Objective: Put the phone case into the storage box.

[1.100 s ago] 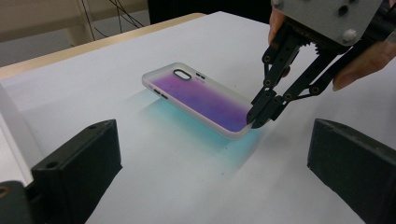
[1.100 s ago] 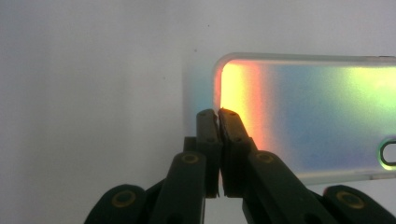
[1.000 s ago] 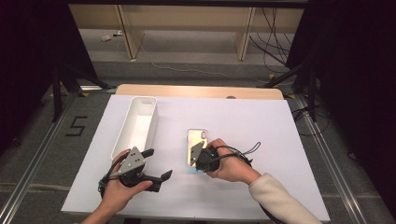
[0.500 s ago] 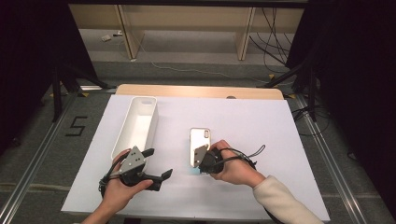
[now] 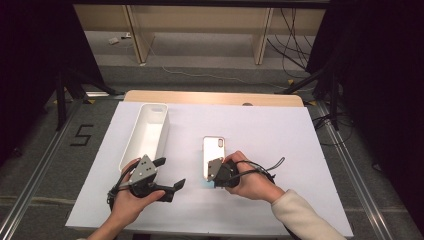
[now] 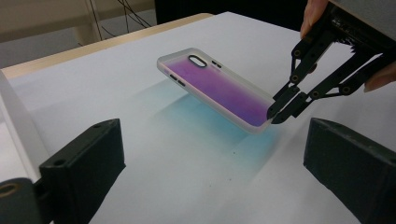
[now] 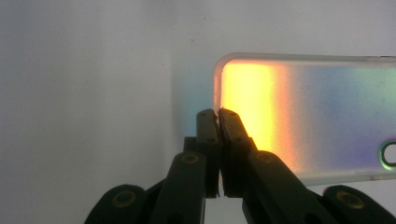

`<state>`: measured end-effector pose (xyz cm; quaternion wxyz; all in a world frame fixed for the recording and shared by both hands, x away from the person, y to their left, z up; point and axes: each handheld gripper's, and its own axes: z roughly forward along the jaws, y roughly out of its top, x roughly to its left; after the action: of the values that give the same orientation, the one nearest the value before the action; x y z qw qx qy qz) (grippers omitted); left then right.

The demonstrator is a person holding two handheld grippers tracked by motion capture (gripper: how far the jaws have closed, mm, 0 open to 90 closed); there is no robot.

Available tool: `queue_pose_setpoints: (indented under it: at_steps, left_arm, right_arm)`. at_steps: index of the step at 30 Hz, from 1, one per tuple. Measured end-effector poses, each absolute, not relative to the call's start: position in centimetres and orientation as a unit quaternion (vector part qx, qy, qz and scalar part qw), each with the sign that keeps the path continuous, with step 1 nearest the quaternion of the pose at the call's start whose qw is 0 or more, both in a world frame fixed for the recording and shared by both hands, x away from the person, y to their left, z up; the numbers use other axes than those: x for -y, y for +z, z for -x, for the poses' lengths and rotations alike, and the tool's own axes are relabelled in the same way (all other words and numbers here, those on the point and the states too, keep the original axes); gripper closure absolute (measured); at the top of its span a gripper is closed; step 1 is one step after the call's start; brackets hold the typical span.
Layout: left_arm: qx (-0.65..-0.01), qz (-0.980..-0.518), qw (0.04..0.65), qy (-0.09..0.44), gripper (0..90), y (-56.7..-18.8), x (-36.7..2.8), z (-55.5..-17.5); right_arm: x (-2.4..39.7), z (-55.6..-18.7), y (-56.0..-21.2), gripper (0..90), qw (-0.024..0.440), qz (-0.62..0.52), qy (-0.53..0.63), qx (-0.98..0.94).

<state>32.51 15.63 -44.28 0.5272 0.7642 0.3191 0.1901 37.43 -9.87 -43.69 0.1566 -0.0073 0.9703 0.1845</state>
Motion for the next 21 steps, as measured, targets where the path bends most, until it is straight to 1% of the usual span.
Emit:
queue_pose_setpoints:
  at_steps: [3, 5, 13, 15, 16, 21]
  left_arm:
    - [-0.320, -0.764, 0.526, 0.191, 5.0, -44.2, -15.5, -32.6]
    - [-0.320, -0.765, 0.526, 0.190, 5.3, -44.2, -15.4, -32.7]
    - [-0.321, -0.767, 0.522, 0.188, 6.7, -44.0, -14.5, -33.0]
    - [-0.321, -0.767, 0.524, 0.185, 7.0, -44.0, -14.4, -33.1]
    - [-0.322, -0.766, 0.524, 0.184, 7.2, -43.9, -14.4, -33.1]
    - [-0.323, -0.764, 0.526, 0.187, 8.0, -43.7, -14.2, -33.4]
  right_arm:
    - [9.9, -37.3, -43.7, 88.7, 0.155, 0.000, 0.184, -0.971]
    - [10.0, -37.2, -43.8, 88.7, 0.167, 0.009, 0.186, -0.968]
    - [9.9, -36.7, -43.9, 88.7, 0.172, 0.004, 0.188, -0.967]
    - [9.9, -36.7, -43.9, 88.8, 0.182, 0.015, 0.191, -0.965]
    - [10.0, -36.6, -43.9, 88.7, 0.174, 0.007, 0.194, -0.965]
    - [10.2, -36.5, -43.8, 88.7, 0.182, 0.008, 0.216, -0.959]
